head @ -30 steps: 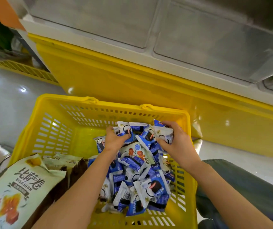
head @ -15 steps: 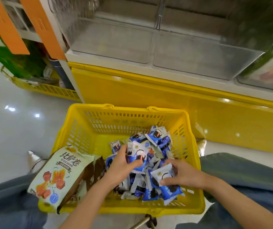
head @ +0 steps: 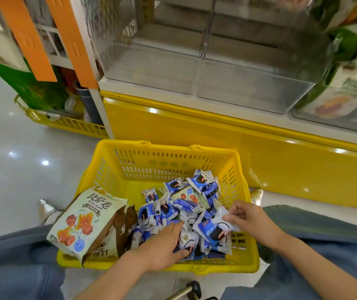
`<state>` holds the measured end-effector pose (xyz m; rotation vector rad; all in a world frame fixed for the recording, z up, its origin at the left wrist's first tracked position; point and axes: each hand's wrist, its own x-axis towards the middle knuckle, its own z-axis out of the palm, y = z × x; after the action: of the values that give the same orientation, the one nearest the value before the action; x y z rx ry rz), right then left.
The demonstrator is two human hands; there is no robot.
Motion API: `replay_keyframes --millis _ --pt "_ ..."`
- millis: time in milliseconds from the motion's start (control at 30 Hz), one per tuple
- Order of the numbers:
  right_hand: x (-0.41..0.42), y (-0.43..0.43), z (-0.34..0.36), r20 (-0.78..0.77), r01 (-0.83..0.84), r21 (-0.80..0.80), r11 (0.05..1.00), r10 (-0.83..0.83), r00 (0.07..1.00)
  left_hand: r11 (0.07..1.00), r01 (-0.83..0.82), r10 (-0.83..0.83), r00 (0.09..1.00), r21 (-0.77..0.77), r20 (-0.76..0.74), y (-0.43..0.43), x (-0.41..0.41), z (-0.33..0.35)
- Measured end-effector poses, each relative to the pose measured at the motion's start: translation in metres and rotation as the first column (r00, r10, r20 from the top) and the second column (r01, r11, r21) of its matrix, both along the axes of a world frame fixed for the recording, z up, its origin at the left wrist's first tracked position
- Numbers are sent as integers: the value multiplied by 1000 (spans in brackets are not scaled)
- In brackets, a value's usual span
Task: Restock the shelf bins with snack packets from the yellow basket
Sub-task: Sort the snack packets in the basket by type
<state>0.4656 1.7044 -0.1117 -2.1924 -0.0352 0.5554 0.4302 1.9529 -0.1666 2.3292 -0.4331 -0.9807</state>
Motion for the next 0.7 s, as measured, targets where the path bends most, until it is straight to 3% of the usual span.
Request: replay_keyframes --millis 133,200,300,400,467,567,700 --pt "-7 10 -3 -157 -195 7 981 194 968 1000 -4 4 999 18 36 6 1 9" --pt "-10 11 -5 -203 -318 -78 945 297 933 1000 -2 0 997 21 74 11 -2 13" --pt "-9 3 -4 -255 -555 -391 734 493 832 997 52 -59 991 55 116 15 -9 17" --pt "2 -1 4 -381 -642 -457 615 517 766 991 51 -86 955 127 286 20 -2 30" --pt "17 8 11 -340 -612 -454 647 509 790 996 -26 -10 912 82 409 28 11 46" --pt "46 42 13 -107 -469 -399 788 468 877 984 -154 179 829 -91 530 51 43 76" --pt "84 104 -10 103 -412 -285 866 455 885 872 -400 486 635 -283 601 113 91 86"
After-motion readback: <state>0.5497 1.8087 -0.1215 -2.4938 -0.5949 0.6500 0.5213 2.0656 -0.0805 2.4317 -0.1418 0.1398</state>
